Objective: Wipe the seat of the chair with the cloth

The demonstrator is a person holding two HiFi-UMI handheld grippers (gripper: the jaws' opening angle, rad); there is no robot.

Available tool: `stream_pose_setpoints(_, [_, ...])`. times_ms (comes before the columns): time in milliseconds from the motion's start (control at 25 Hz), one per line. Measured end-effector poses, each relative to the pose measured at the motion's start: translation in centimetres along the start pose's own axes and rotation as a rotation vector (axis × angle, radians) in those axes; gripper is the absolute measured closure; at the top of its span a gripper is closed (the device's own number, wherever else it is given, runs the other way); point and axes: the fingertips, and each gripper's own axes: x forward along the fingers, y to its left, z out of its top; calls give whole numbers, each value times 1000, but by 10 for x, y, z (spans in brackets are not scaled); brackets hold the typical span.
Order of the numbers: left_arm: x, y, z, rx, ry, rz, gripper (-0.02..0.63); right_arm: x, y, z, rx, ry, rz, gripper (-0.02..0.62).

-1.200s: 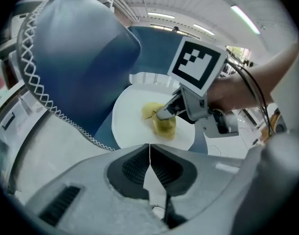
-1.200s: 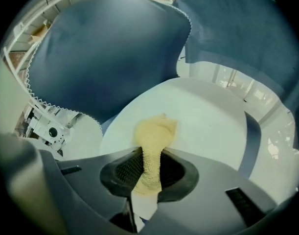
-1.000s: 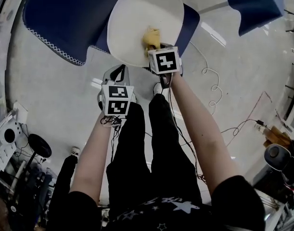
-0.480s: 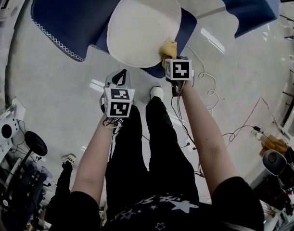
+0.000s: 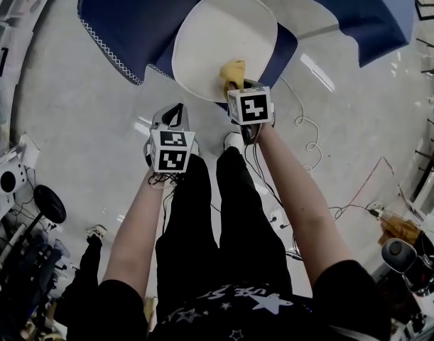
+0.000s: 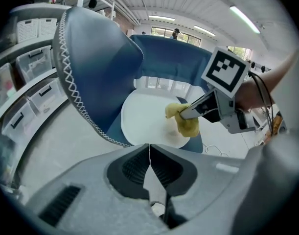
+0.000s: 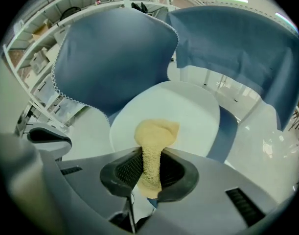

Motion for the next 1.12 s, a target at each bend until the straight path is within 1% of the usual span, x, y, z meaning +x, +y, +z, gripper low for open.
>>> stream_pose_setpoints(160, [-6,26,-13,-44,21,39,584,21,58,28,-56,-35,82,523])
stream_pose_setpoints(280, [-11,45,-20,-48,17,57,584,42,99,40,-95,-42,122,523])
stream_pose_setpoints(360, [-15,55,-25,-52,14,63,584,56,120,47,-104,-47,147,523])
stream_pose_setpoints(440, [-15,61,-33,-58,20,63,584,68,132,51,-117,-48,153,523])
stream_pose_setpoints(560, [-13,66,-41,-64,28,60,584,81,129,46,-115,-32,128,523])
stream_pose_setpoints(760, [-9,61,-46,-51,47,39,585,80,111,20,-26,-7,135,523])
stream_pose_setpoints(960, [-3,49,-37,-15,46,4,584,72,93,3,7,-1,113,523])
stream_pose_setpoints(1120, [1,35,-28,15,36,-28,584,61,75,-14,17,10,77,523])
